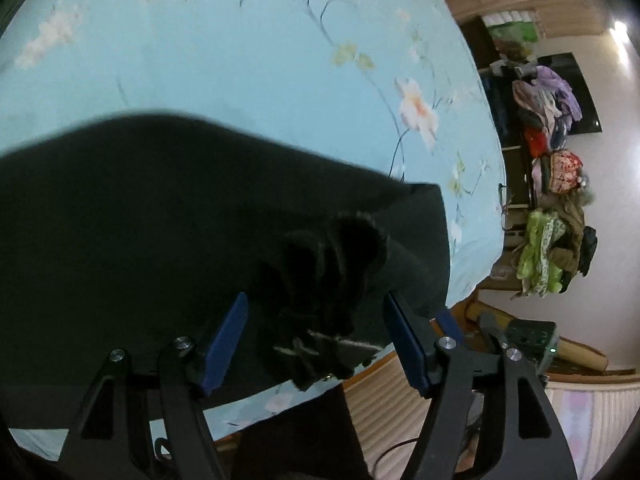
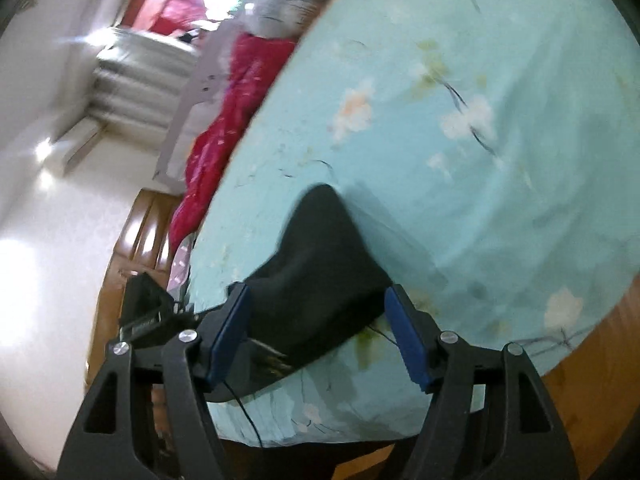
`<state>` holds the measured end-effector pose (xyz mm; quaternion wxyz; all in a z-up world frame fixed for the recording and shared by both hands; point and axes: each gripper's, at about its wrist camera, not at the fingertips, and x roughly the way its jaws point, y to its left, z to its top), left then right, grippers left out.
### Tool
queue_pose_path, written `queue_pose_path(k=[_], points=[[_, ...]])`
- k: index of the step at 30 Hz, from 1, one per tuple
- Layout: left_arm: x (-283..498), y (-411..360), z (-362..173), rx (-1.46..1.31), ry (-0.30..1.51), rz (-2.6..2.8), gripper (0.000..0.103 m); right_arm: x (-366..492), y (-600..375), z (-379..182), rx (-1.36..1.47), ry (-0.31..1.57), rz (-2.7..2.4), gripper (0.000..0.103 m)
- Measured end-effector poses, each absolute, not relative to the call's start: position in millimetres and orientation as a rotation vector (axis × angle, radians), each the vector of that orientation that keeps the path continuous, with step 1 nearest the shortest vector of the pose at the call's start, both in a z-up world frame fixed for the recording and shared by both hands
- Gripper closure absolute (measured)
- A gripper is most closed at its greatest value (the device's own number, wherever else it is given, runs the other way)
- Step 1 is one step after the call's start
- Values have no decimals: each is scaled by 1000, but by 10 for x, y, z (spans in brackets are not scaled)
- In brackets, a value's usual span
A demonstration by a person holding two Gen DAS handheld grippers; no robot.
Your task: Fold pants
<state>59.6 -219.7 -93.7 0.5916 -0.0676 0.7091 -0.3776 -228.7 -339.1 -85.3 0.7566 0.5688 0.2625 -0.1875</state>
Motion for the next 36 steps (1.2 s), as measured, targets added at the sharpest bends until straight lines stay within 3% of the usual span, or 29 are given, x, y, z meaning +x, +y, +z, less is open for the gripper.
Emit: queue_pose_path(k=[3, 4, 5, 6, 10, 13, 16, 18, 19, 20, 21, 22, 27, 30, 32, 33, 36], points=[[570, -2295, -956, -187, 1645, -860, 35, -2181, -3360, -1057, 1295, 555, -381, 34], [545, -2355, -934, -189, 1646, -864, 54, -2079, -3382, -1136, 1298, 587, -384, 49], [511, -2374, -909, -185, 1646, -880, 85, -2027, -3411, -1182, 1290, 622, -393, 66], [462, -2429, -833, -159, 1625, -897, 90, -1932, -3423, -1172, 1277, 652, -375, 81], [467, -2327, -861, 31, 1509, -794, 87, -1835, -3357, -938, 1121, 682, -340, 81], [519, -2132, -1087, -84, 1583, -796, 84, -1804, -3358, -1241, 1115, 837, -373, 81], [530, -1987, -927, -82, 1560, -824, 88, -1905, -3411, -1131, 1144, 824, -356, 72], [548, -1919, -803, -92, 1521, -845, 83, -1962, -3475, -948, 1106, 809, -366, 72], [575, -1890, -739, -126, 1504, -862, 73, -1988, -3512, -854, 1079, 791, -376, 70], [603, -1854, -710, -147, 1501, -864, 55, -1984, -3556, -756, 1040, 769, -390, 68], [627, -1861, -687, -173, 1501, -856, 47, -1953, -3577, -702, 1013, 755, -398, 59], [644, -1894, -678, -191, 1508, -847, 43, -1867, -3629, -681, 990, 758, -408, 53], [611, -2079, -717, -178, 1545, -857, 39, -1730, -3769, -640, 989, 749, -406, 52], [585, -2276, -880, -147, 1561, -817, 44, -1397, -3753, -765, 944, 823, -381, 51], [552, -2383, -997, -124, 1594, -789, 92, -1210, -3733, -918, 883, 884, -370, 57], [551, -2385, -987, -128, 1610, -798, 89, -1147, -3735, -940, 860, 903, -364, 73], [609, -2314, -808, -152, 1499, -788, 89, -1106, -3671, -699, 811, 823, -329, 75]])
